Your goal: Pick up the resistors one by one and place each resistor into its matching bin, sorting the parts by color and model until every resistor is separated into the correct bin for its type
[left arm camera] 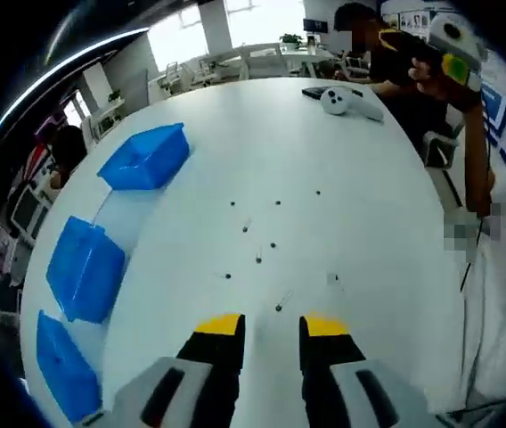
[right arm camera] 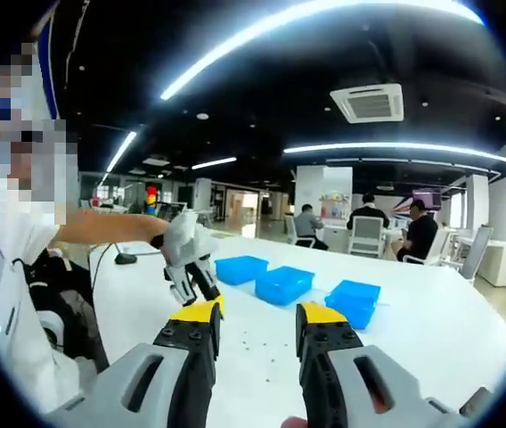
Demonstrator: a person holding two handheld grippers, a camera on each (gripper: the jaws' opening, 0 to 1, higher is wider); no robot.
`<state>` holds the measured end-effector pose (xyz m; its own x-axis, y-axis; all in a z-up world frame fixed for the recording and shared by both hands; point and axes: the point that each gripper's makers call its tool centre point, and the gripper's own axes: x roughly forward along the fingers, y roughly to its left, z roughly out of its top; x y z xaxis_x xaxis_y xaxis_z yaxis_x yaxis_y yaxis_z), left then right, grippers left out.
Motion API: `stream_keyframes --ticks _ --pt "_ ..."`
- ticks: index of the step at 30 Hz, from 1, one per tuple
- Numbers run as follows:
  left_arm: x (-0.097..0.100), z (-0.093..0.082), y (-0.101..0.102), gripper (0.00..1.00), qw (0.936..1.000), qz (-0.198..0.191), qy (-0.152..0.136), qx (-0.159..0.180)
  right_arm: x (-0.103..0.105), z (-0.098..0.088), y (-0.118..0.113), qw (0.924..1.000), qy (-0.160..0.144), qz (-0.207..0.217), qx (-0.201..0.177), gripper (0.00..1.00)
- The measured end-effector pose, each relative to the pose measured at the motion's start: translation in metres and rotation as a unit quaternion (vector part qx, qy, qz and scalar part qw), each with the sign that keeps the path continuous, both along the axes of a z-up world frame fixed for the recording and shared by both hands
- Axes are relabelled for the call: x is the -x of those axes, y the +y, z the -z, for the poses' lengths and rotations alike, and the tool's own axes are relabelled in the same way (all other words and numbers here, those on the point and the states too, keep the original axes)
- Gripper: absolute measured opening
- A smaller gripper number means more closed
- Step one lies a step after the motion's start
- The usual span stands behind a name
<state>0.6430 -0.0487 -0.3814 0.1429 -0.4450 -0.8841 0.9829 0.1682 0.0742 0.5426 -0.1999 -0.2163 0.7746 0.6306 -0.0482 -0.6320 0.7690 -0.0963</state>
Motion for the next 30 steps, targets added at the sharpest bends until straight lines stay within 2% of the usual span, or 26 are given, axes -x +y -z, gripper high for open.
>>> stream_keyframes --ticks 3,7,9,11,16,19,20,23,24,28,30 --pt "0.000 0.008 -0.001 0.22 0.9995 0.012 0.022 -0.019 0.000 0.001 0.001 1.0000 0.001 -0.002 0.001 0.36" --pt "-0.007 0.009 -0.009 0.21 0.9992 -0.001 0.041 -0.004 0.000 0.004 0.007 0.9999 0.004 -0.011 0.004 0.36" --pt "-0.008 0.011 -0.012 0.20 0.9990 0.001 0.045 -0.004 0.000 0.004 0.009 0.9999 0.004 -0.015 0.004 0.36" --pt "-0.007 0.017 -0.009 0.19 0.9985 0.012 0.050 -0.020 0.000 0.005 0.009 0.9999 0.004 -0.014 0.006 0.36" --pt "-0.005 0.016 -0.009 0.14 0.9977 0.019 0.062 -0.023 -0.002 0.003 0.007 0.9999 -0.003 -0.004 0.012 0.36" --pt "-0.004 0.016 -0.007 0.10 0.9966 0.001 0.079 -0.026 -0.003 0.004 0.007 0.9999 -0.003 -0.004 0.012 0.36" --pt "0.001 0.016 -0.006 0.05 0.9944 -0.013 0.101 -0.028 -0.003 0.004 0.007 0.9999 -0.002 -0.004 0.012 0.36" --pt "-0.001 0.016 -0.007 0.05 0.9935 -0.033 0.106 -0.025 -0.003 0.004 0.005 1.0000 -0.001 -0.002 0.009 0.36" --pt "0.000 0.016 -0.006 0.05 0.9913 -0.052 0.118 -0.025 -0.003 0.004 0.005 1.0000 -0.001 -0.001 0.008 0.35" --pt "-0.002 0.014 -0.005 0.03 0.9911 -0.062 0.116 -0.023 -0.003 0.005 0.004 1.0000 0.002 0.001 0.005 0.35" --pt "-0.003 0.007 -0.009 0.03 0.9898 -0.082 0.117 0.002 -0.003 0.005 0.004 1.0000 0.002 0.001 0.004 0.35"
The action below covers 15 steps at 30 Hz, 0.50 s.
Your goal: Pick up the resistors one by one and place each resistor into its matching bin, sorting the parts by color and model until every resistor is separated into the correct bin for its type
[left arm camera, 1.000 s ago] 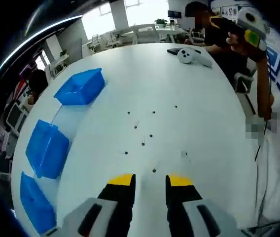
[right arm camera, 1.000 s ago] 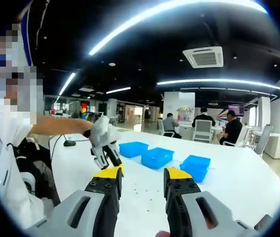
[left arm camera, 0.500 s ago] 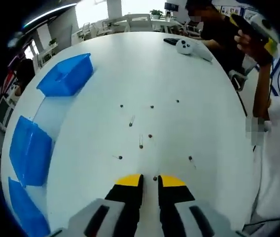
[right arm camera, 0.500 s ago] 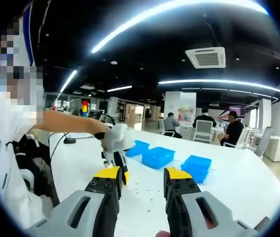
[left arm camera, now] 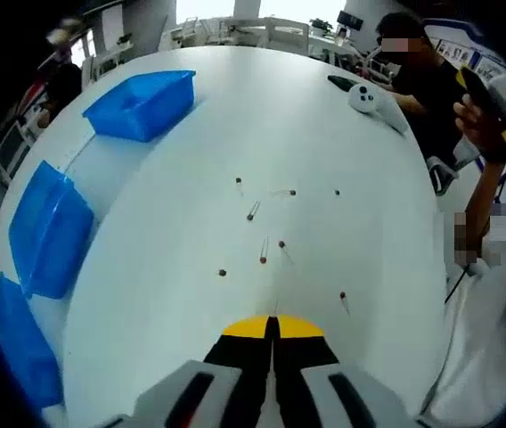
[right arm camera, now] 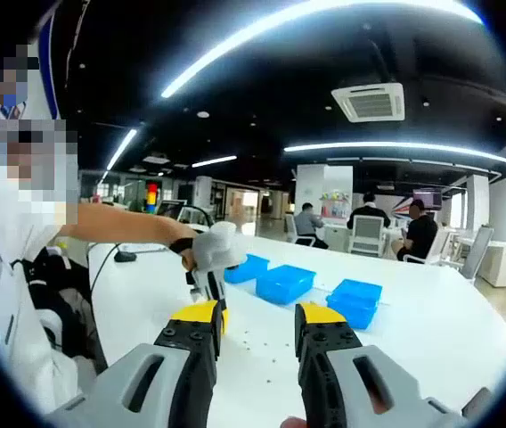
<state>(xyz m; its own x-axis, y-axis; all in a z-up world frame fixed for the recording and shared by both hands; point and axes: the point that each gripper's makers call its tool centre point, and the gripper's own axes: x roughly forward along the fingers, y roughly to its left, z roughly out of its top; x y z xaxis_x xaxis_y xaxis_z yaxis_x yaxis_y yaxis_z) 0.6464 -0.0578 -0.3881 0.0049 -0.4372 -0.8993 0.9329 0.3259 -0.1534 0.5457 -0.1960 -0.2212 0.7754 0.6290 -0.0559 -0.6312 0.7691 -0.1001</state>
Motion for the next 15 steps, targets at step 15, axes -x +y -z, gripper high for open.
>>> stream_keyframes --ticks 15 --pt "0.017 -0.089 0.029 0.03 0.9752 -0.081 -0.084 0.188 0.002 -0.006 -0.003 0.9999 -0.005 0.000 -0.014 0.35"
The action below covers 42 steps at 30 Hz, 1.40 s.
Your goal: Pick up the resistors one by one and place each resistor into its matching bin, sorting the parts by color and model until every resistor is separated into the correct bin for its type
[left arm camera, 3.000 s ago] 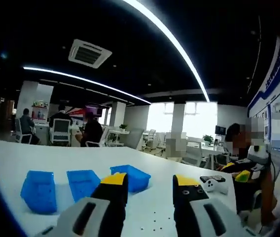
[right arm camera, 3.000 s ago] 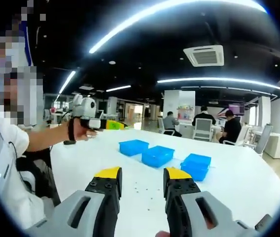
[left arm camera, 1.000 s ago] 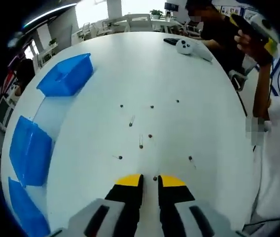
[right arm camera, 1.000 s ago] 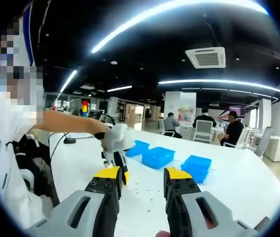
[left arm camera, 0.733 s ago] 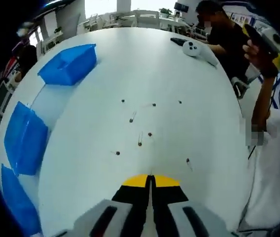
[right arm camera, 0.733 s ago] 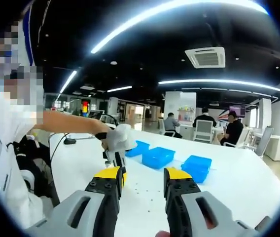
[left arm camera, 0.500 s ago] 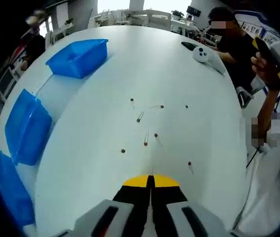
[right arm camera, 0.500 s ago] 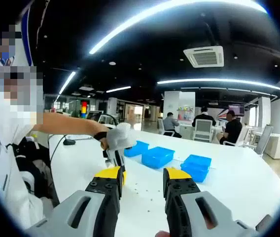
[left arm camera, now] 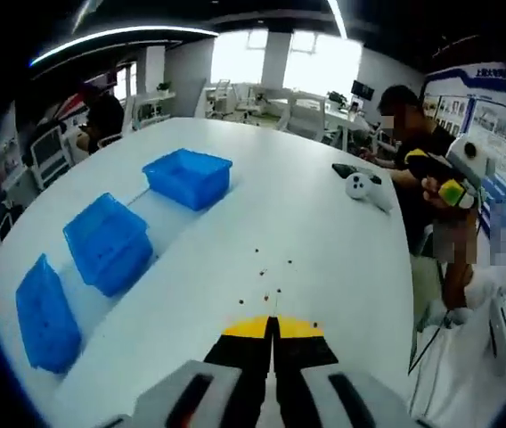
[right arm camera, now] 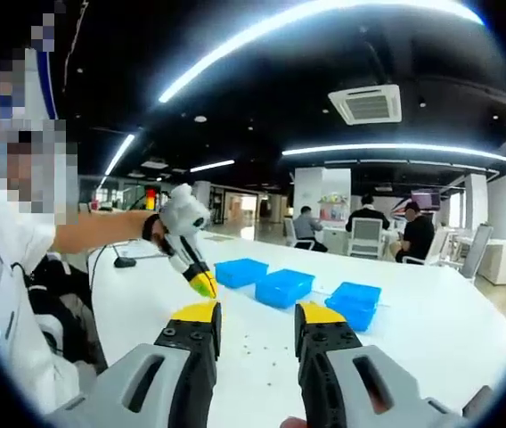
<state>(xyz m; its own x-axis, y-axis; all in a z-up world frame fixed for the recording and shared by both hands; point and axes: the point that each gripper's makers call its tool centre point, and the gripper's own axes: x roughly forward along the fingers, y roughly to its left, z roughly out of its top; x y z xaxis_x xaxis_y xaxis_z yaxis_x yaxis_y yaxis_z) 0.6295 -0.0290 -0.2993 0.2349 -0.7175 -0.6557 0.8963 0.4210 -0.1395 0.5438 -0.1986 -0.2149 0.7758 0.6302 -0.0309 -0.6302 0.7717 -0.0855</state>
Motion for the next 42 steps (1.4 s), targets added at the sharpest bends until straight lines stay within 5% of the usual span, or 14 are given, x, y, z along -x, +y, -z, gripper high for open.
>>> stream_keyframes --ticks 4,5,8,13,15,18,25,32,42 --pt "0.002 -0.012 0.012 0.03 0.9989 -0.024 -0.019 0.036 0.002 -0.002 0.003 0.9999 -0.002 -0.012 -0.005 0.38" --pt "0.008 -0.029 0.029 0.03 0.9933 -0.049 -0.044 0.095 0.002 -0.002 0.004 0.9999 -0.002 -0.012 -0.004 0.38" --pt "0.017 -0.041 0.048 0.03 0.9857 -0.067 -0.065 0.140 0.001 0.001 0.003 0.9999 0.002 -0.011 -0.002 0.38" --pt "0.026 -0.054 0.075 0.03 0.9625 -0.120 -0.104 0.220 -0.001 0.005 0.003 0.9999 0.008 -0.010 0.002 0.38" --pt "0.030 -0.058 0.085 0.03 0.9485 -0.137 -0.134 0.253 -0.002 0.007 0.003 0.9999 0.011 -0.011 0.004 0.38" --pt "0.031 -0.058 0.097 0.03 0.9364 -0.162 -0.144 0.276 -0.003 0.010 0.003 0.9998 0.016 -0.010 0.006 0.38" --pt "0.028 -0.055 0.107 0.03 0.9267 -0.192 -0.144 0.289 -0.002 0.010 0.001 0.9998 0.016 -0.007 0.005 0.37" --pt "0.021 -0.059 0.102 0.03 0.9250 -0.197 -0.148 0.289 -0.001 0.009 0.000 0.9999 0.015 -0.005 0.005 0.37" --pt "-0.001 -0.077 0.066 0.03 0.9253 -0.183 -0.158 0.292 -0.001 0.008 -0.006 0.9999 0.016 0.000 0.005 0.37"
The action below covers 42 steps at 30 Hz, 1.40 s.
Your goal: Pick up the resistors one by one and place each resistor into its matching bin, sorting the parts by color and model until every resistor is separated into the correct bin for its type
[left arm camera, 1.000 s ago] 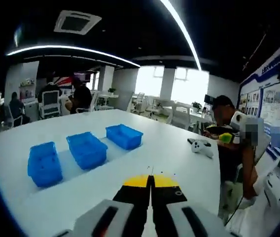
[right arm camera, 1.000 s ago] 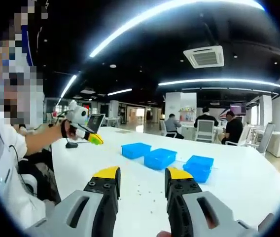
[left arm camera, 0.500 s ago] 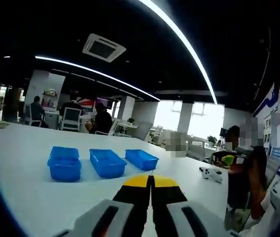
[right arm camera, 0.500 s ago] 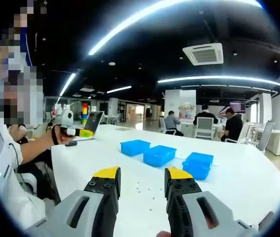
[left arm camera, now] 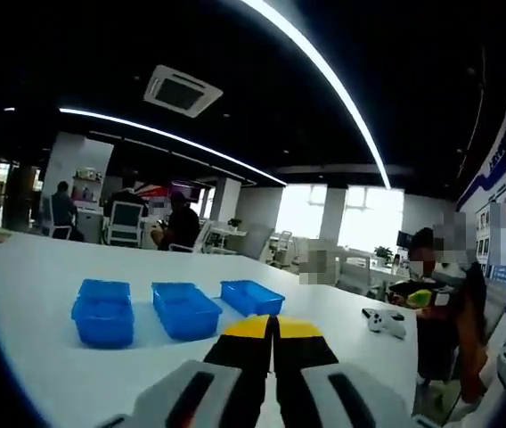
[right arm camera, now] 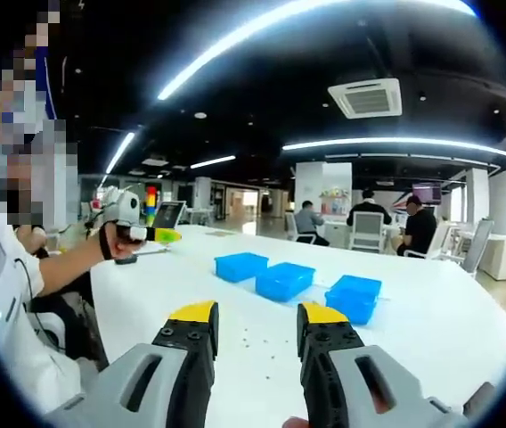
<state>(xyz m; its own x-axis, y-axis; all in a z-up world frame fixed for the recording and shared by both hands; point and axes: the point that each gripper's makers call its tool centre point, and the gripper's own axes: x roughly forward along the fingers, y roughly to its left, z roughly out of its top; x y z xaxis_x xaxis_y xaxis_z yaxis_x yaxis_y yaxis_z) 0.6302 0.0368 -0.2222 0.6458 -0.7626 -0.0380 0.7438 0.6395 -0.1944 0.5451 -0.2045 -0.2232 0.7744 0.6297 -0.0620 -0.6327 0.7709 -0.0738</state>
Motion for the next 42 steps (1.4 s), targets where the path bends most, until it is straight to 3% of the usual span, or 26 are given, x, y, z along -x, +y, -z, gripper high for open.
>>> stream_keyframes --ticks 11,13,20,26,27,34,39,42 --pt "-0.057 -0.002 -0.070 0.03 0.9985 0.034 0.011 -0.040 0.000 -0.003 -0.007 1.0000 -0.003 0.005 0.001 0.37" --pt "-0.072 0.005 -0.086 0.03 0.9965 0.035 0.020 -0.074 0.000 -0.004 -0.009 1.0000 -0.004 0.007 0.000 0.37" --pt "-0.118 0.022 -0.143 0.03 0.9921 0.042 0.033 -0.113 0.000 -0.006 -0.014 0.9999 -0.007 0.013 -0.004 0.37" --pt "-0.160 0.040 -0.177 0.03 0.9898 0.032 0.073 -0.118 0.001 -0.008 -0.016 0.9998 -0.010 0.016 -0.005 0.37" --pt "-0.175 0.043 -0.187 0.03 0.9892 0.026 0.082 -0.118 0.001 -0.007 -0.016 0.9998 -0.010 0.015 -0.005 0.37" --pt "-0.215 0.054 -0.213 0.04 0.9877 -0.001 0.107 -0.114 -0.001 -0.006 -0.017 0.9998 -0.009 0.018 -0.005 0.37" --pt "-0.239 0.071 -0.227 0.04 0.9830 -0.028 0.107 -0.146 -0.001 -0.005 -0.014 0.9998 -0.007 0.016 -0.002 0.37" --pt "-0.240 0.074 -0.233 0.04 0.9828 -0.032 0.107 -0.147 0.000 -0.005 -0.011 0.9999 -0.007 0.013 -0.001 0.37"
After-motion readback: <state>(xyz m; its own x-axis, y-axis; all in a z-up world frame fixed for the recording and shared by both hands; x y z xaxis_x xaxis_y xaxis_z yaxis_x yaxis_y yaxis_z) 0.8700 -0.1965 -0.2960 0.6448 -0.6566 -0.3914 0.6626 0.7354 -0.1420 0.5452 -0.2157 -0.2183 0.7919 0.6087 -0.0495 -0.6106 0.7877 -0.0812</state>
